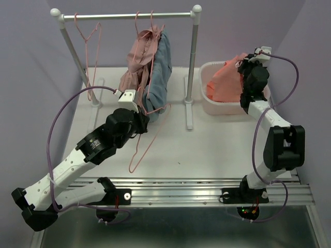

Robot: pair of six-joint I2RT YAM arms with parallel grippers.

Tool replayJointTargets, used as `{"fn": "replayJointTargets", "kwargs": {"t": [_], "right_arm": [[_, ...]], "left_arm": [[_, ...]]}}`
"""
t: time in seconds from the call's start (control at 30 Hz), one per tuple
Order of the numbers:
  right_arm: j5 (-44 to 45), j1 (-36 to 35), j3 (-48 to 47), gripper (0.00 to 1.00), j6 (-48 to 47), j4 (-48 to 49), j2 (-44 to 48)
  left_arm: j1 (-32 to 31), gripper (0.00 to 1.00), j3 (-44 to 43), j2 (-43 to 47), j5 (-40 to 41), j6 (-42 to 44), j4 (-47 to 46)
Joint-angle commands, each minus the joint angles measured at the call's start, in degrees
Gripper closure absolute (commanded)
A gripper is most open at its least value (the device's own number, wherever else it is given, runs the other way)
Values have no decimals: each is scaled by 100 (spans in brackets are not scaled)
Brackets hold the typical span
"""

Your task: Remove the skirt from the hanger

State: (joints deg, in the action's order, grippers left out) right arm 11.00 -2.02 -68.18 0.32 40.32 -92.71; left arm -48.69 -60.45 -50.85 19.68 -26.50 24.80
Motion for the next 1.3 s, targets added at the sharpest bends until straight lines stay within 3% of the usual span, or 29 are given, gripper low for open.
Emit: {"fn": "replayJointTargets", "kwargs": {"t": [0.0,0.27,0.37,0.43,0.47,0.53,0.9,1.27], "right_arm": [[857,-44,392,99,249,671,-62],[1685,-44,604,99,557,4,-775],[1773,-44,237,99,619,-740,-1134],[1965,-44,-97,81,706,-1217,-1311],[2045,-44,-377,61,733,-1619,-1416],[2169,-44,-555,0,777,-1886,-1408],[1308,-44,-512,0,935,-2669,-258],[772,-44,-99,0,1260,-2871,736]], "left_arm": [[-9,100,-11,-21,-34,171,-397],[-18,100,-99,-92,-131,303,-449],[-18,100,-134,-57,-245,382,-449],[-18,100,-160,-22,-316,409,-449],[-18,100,-169,-21,-316,435,-449],[-18,100,-169,-30,-333,444,-449],[-18,100,-494,31,553,286,-115],[-18,100,-1356,216,177,514,-247]]}}
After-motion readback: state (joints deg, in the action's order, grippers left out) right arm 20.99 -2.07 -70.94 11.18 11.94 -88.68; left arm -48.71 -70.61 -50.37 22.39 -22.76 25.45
